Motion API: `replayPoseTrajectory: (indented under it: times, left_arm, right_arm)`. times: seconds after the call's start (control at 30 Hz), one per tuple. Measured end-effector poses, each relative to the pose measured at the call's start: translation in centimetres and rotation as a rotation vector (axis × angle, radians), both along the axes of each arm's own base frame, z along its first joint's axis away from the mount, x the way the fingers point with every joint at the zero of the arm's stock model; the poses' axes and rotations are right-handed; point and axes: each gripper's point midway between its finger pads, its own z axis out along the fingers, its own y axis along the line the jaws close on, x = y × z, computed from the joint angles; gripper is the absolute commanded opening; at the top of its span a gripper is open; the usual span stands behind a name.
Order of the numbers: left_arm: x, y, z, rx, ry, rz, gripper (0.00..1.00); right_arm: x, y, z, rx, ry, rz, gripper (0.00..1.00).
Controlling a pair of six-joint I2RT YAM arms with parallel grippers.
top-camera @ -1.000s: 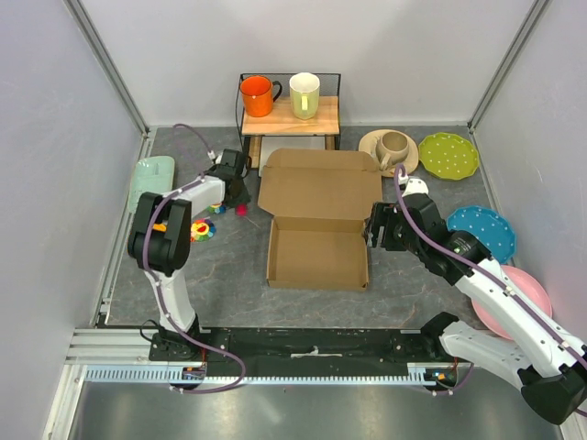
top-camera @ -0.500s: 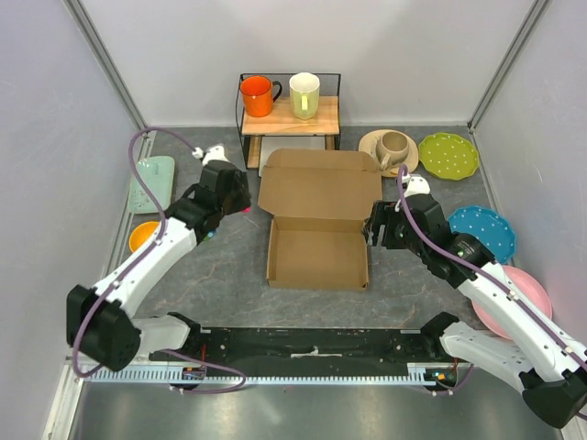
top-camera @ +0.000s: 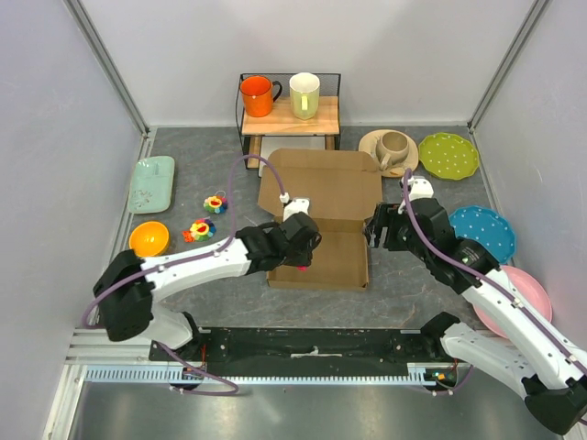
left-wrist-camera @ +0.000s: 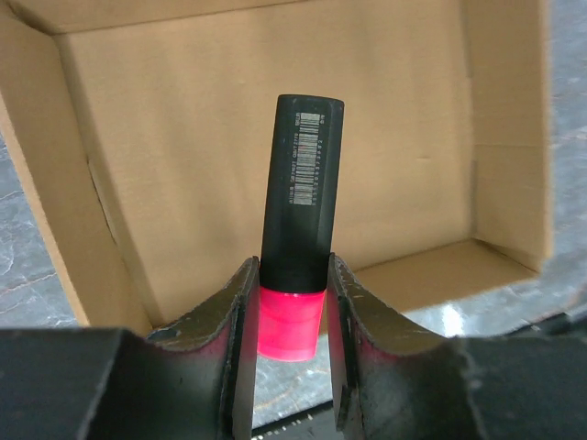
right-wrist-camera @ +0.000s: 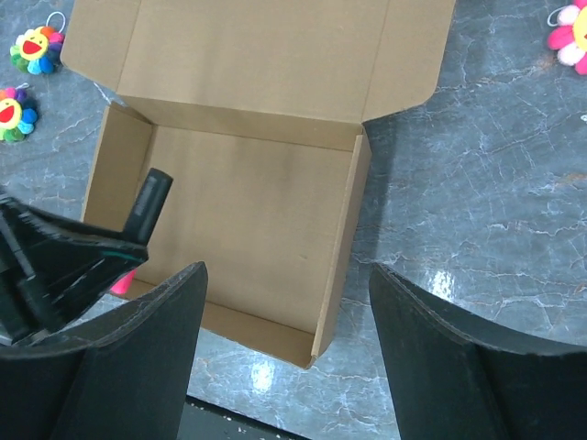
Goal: Fold the paper box
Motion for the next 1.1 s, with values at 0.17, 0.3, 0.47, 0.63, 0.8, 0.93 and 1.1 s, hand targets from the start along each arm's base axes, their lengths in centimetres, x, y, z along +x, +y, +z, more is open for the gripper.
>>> replayPoseTrajectory:
  times: [0.17, 0.3, 0.47, 0.63, 0.8, 0.93, 1.1]
  left_arm:
    - [0.5, 0.4, -3.5, 0.102, 0.033, 0.022, 0.48]
    - [1.0, 0.2, -4.2, 0.134, 0.034, 0.026, 0.68]
    - [1.9, 0.3, -3.0, 0.117, 0.004, 0.051, 0.79]
    - [2.7, 2.3, 0.4, 0.063, -0.045, 0.106, 0.80]
    - [4.5, 7.3, 4.8, -0.057, -0.120, 0.238, 0.78]
    - [6.1, 13.5, 5.6, -0.121, -0.133, 0.399, 0.77]
    - [5.7, 17.3, 3.9, -0.151, -0.089, 0.476, 0.77]
  right_arm:
    - [-0.3, -0.2, 0.0, 0.002, -0.003, 0.000, 0.79]
    - [-0.3, -0.3, -0.1, -0.001, 0.000, -0.002, 0.81]
    - [0.4, -1.1, -0.7, -0.053, 0.014, -0.052, 0.84]
    - [3.5, -2.2, -1.1, -0.141, 0.042, -0.163, 0.84]
    - [7.6, -3.6, -2.0, -0.103, 0.064, -0.303, 0.85]
    - [10.6, -3.6, -3.0, -0.050, 0.066, -0.356, 0.86]
    - [14.7, -3.4, -5.4, -0.048, 0.091, -0.391, 0.86]
